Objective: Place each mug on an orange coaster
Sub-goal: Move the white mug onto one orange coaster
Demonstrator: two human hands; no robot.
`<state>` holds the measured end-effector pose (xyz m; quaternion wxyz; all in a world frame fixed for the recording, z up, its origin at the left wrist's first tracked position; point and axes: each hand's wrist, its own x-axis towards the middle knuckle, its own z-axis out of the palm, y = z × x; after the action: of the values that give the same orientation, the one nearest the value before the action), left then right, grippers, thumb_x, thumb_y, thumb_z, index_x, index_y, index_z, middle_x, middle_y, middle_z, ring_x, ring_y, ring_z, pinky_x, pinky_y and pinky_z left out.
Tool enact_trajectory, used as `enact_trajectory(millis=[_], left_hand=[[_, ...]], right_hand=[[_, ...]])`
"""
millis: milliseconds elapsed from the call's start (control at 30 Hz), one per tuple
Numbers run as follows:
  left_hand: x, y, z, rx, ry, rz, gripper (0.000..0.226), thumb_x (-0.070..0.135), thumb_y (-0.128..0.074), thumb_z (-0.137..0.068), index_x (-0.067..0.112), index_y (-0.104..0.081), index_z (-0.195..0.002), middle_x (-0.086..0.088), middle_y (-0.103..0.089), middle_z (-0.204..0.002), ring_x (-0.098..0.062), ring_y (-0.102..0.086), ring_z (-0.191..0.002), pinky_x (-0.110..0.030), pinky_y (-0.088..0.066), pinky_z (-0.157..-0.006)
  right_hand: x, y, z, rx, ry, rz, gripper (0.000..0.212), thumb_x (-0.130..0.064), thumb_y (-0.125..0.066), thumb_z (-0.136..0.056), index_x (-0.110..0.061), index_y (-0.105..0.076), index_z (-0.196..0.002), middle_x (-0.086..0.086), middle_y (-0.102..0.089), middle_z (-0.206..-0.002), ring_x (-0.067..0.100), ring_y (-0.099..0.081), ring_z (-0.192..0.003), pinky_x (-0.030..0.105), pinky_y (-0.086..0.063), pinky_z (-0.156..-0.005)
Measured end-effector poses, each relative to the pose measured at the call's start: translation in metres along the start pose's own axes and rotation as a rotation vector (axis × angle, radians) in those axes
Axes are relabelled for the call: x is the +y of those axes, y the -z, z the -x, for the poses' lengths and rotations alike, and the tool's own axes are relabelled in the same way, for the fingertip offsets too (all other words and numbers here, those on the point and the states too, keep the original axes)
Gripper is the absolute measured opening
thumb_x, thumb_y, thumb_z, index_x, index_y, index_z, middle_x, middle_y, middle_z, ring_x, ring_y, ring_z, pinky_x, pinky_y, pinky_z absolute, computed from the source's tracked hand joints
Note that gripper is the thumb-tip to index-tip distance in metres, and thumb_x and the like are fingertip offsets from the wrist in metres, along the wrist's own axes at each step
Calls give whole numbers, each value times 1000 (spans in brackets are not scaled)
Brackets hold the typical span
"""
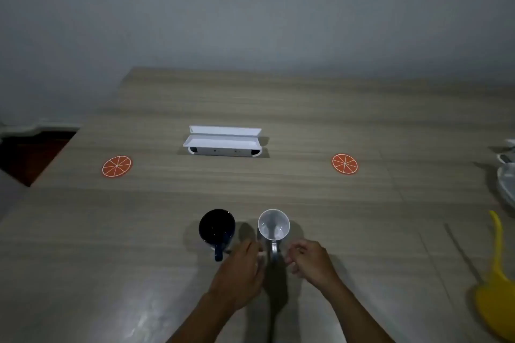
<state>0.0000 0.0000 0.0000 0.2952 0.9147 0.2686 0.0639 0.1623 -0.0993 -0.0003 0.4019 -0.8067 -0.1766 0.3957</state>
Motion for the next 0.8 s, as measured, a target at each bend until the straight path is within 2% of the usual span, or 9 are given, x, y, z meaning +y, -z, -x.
enact_trajectory(millis=[67,133,200,300,433,533,667,800], left_hand=[[-2,-9,-1,-102,34,-36,33,25,-53,-95,13,-50,-126,-7,-50,-128,-25,-49,-117,-35,-45,-92],[-7,-20,1,-199,42,-132,59,35,-59,-89,14,-38,-140,-8,-42,-141,-28,-38,-132,-37,-40,-103],[-15,-32,4,-323,64,-253,86,47,-61,-85,12,-19,-152,-10,-23,-159,-35,-16,-147,-47,-28,-116],[-22,-42,5,-451,128,-324,105,58,-61,-85,16,4,-156,-9,8,-168,-39,8,-152,-60,-13,-120],[-20,-45,5,-483,134,-354,108,60,-59,-85,18,11,-156,-12,16,-167,-42,12,-151,-63,-7,-120],[-19,-46,2,-472,138,-376,108,60,-60,-84,17,8,-156,-13,11,-167,-42,9,-151,-64,-9,-120],[-18,-51,-6,-429,148,-349,106,62,-58,-82,18,4,-156,-11,10,-168,-39,11,-152,-65,-10,-119],[-7,-49,-27,-403,117,-314,107,63,-58,-85,20,9,-156,-9,17,-167,-37,19,-151,-66,-1,-120]], right_hand=[[-2,-8,2,-101,-62,-118,18,-15,-61,-94,-13,-73,-81,8,-70,-66,17,-54,-47,24,-41,-46],[-5,-13,5,-186,-121,-155,16,-20,-59,-97,-11,-71,-91,10,-71,-69,18,-53,-47,24,-41,-47],[-6,-17,6,-242,-166,-194,19,-24,-58,-99,-9,-69,-101,12,-72,-74,19,-55,-48,25,-43,-47],[-7,-19,6,-298,-201,-262,24,-24,-57,-100,-7,-69,-108,13,-74,-80,22,-59,-55,27,-47,-50],[-4,-22,4,-278,-208,-300,19,-23,-57,-99,-11,-72,-99,12,-78,-82,25,-66,-67,27,-49,-55],[-4,-20,3,-203,-187,-333,19,-17,-55,-100,-5,-70,-96,14,-76,-77,23,-66,-64,26,-47,-53],[-2,-7,-4,-105,-139,-354,23,-12,-53,-101,6,-66,-102,13,-74,-68,23,-67,-58,26,-44,-50],[-4,9,-10,-20,-97,-346,21,-12,-54,-101,3,-68,-97,17,-74,-70,24,-68,-61,27,-44,-52]])
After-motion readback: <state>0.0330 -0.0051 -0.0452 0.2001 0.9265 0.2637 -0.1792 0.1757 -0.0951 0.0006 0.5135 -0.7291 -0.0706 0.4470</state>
